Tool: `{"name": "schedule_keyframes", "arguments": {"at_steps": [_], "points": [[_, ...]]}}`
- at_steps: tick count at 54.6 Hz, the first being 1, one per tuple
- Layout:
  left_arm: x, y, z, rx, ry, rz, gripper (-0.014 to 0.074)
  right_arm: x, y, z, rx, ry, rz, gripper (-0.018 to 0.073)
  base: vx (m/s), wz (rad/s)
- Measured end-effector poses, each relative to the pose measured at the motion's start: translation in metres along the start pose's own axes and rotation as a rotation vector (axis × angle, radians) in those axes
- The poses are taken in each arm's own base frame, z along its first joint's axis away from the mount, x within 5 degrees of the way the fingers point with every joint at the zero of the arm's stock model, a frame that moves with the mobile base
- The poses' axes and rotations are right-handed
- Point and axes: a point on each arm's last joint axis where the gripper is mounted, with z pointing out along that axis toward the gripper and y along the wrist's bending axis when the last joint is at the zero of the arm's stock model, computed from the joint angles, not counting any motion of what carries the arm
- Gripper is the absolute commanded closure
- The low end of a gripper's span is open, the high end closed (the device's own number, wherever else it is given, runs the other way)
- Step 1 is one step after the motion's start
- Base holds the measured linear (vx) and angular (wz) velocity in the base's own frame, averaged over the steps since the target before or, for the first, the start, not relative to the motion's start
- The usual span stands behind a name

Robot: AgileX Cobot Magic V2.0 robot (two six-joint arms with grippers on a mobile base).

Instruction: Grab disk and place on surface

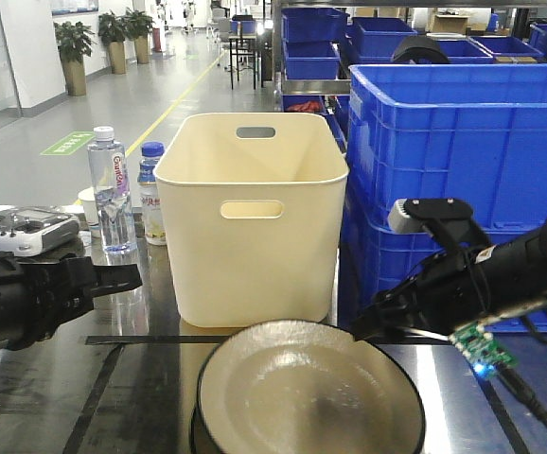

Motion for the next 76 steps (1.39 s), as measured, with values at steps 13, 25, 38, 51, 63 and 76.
{"name": "schedule_keyframes", "arguments": {"at_steps": [13,25,38,51,63,76], "points": [[0.0,0.0,0.0,0.0,0.0,0.0,0.0011,-0.014,-0.004,-0.025,0.103,-0.001,0.023,0.0051,0.0,0.0],[-0.001,0.002,0.0,-0.018,-0.013,0.01,0.0104,-0.024,0.011,-0.075,0.113,-0.192,0.05,0.0263,0.0,0.0],[-0.002,0.002,0.0,-0.026,-0.019,0.132,0.0388,-0.022,0.021,-0.11,0.12,-0.273,0.034,0.0565,0.0,0.0],[-0.002,0.002,0.0,-0.029,-0.022,0.163,0.0606,-0.021,0.021,-0.11,0.118,-0.265,0.035,0.0571,0.0,0.0],[-0.002,0.002,0.0,-0.029,-0.022,0.164,0.0605,-0.021,0.021,-0.11,0.118,-0.265,0.035,0.0572,0.0,0.0],[-0.002,0.002,0.0,-0.029,-0.022,0.166,0.0605,-0.021,0.021,-0.11,0.118,-0.265,0.035,0.0572,0.0,0.0]]}}
